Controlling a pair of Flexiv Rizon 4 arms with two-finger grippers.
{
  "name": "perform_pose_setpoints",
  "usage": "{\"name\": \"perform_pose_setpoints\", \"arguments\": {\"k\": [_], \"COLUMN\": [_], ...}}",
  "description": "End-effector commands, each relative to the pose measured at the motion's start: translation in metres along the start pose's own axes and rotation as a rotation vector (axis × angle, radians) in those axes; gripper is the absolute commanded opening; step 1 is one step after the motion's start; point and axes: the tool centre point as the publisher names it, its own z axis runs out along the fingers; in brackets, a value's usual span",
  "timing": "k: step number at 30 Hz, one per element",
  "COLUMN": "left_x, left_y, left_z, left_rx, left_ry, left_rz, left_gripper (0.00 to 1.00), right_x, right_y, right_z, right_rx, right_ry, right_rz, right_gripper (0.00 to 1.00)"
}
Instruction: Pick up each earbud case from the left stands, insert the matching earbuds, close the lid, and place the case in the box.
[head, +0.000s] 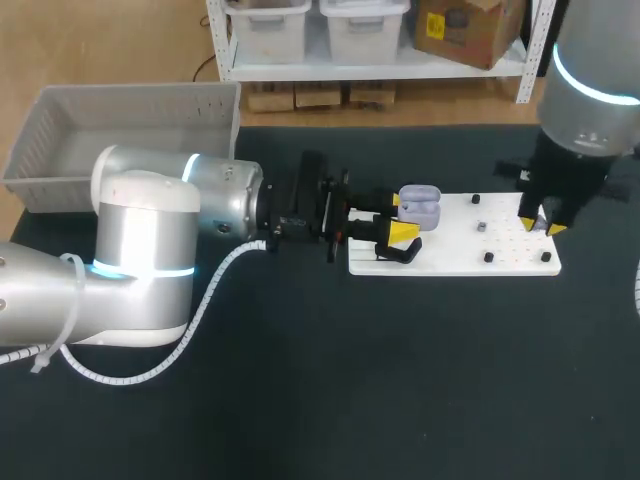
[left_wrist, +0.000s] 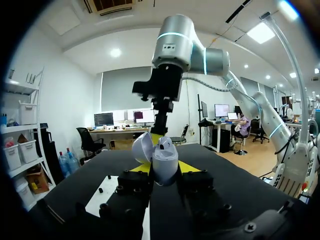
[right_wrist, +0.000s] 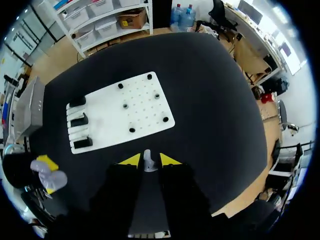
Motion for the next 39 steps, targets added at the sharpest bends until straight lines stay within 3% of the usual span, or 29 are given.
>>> {"name": "perform_pose_setpoints", "arguments": {"k": [1,6,14,33,39], "left_x": [0.001,0.001,0.001,0.001,0.001], "left_y": [-0.001,-0.001,-0.001,-0.001,-0.001], "left_z": [0.000,0.000,0.000,0.000,0.000], "left_rx": [-0.005,-0.005,-0.005,-0.005,-0.005], "left_ry": [-0.001,-0.001,-0.001,-0.001,-0.001], "left_rz": [0.002,0.002,0.002,0.002,0.002], "left_gripper": [0.00,0.00,0.00,0.00,0.00], "right_x": [0.005,0.017,0.030,0.030,0.036], "right_y": [0.014,0.023,0.031,0.031,0.055], "right_z": [-0.028,-0.048,-0.078,-0.078,-0.104], "right_rx": [0.070,0.082,0.010,0.016,-0.021], "right_ry": [0.035,0.059,0.077,0.065,0.014], "right_rz": [-0.049,-0.123,-0.230,-0.233,-0.316], "right_gripper": [0.00,0.00,0.00,0.00,0.00]}}
